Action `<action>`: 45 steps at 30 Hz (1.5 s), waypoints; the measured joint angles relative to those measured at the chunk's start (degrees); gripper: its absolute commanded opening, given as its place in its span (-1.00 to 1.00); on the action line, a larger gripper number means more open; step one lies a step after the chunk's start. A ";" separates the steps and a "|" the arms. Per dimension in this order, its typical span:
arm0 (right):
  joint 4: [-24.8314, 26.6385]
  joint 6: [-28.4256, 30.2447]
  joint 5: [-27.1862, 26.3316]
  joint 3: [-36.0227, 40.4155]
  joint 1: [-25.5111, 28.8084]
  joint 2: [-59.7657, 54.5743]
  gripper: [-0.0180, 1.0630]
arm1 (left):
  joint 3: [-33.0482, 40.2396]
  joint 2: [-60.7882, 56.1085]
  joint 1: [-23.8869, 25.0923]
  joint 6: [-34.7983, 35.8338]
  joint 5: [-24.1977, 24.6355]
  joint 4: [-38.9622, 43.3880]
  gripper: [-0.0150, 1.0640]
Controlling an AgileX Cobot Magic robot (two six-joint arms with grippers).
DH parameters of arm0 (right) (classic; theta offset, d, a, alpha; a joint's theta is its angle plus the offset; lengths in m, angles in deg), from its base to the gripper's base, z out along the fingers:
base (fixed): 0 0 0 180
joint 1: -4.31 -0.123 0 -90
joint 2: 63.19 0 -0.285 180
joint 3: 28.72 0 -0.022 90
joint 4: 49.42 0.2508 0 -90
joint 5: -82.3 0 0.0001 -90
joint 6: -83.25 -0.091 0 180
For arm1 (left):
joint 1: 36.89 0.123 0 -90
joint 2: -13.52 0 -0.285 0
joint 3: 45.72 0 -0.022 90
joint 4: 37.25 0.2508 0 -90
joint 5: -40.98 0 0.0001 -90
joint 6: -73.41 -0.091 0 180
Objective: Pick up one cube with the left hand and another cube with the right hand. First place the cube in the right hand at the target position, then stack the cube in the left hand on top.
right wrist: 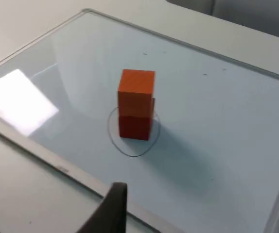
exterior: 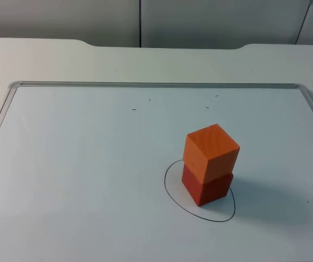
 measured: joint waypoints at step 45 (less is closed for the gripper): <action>0.00 0.00 0.00 0.00 31.61 0.00 0.97 | 0.00 -0.61 32.35 0.00 -0.22 0.28 0.97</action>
